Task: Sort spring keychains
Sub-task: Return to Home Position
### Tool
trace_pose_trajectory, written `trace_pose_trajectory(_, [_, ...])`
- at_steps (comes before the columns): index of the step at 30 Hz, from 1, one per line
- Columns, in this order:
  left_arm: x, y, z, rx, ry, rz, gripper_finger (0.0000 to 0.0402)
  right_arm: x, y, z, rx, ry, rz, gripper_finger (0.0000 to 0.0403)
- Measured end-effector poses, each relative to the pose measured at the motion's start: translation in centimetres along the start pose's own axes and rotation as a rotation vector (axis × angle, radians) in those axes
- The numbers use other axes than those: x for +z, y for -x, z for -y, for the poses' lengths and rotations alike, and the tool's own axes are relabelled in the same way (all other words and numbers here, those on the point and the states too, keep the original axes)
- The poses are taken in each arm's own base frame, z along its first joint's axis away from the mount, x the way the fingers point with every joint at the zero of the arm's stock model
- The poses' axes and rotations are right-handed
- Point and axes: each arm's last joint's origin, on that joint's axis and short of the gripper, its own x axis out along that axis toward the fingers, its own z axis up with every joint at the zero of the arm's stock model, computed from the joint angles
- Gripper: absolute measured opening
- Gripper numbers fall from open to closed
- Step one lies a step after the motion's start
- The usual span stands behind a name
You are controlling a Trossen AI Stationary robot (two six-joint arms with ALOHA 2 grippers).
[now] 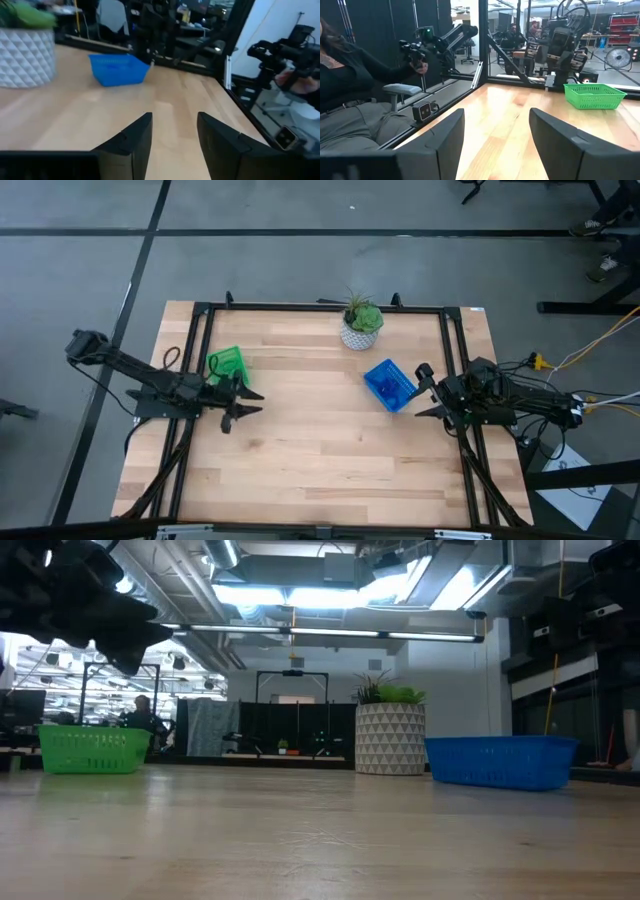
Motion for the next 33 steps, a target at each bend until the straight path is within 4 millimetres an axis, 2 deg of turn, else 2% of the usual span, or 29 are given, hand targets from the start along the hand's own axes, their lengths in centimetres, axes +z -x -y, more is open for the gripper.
trace_pose_trajectory(9, [1.1, 1.2, -1.8, -0.001, -0.043, 0.057, 0.0153, 0.0, 0.0, 0.0, 0.001, 0.000, 0.000, 0.0220])
trace_pose_trajectory(15, [0.7, 2.1, -2.9, 0.096, -0.044, 0.020, 0.0154, 0.0, 0.0, 0.0, 0.001, 0.000, 0.000, 0.0220])
trace_pose_trajectory(26, [1.1, 3.0, -3.1, 0.073, -0.183, 0.063, 0.0153, 0.0, 0.0, 0.0, 0.001, 0.000, 0.000, 0.0220])
trace_pose_trajectory(33, [1.0, 2.9, -3.1, 0.072, -0.142, 0.059, 0.0153, 0.0, 0.0, 0.0, 0.001, 0.001, 0.000, 0.0220])
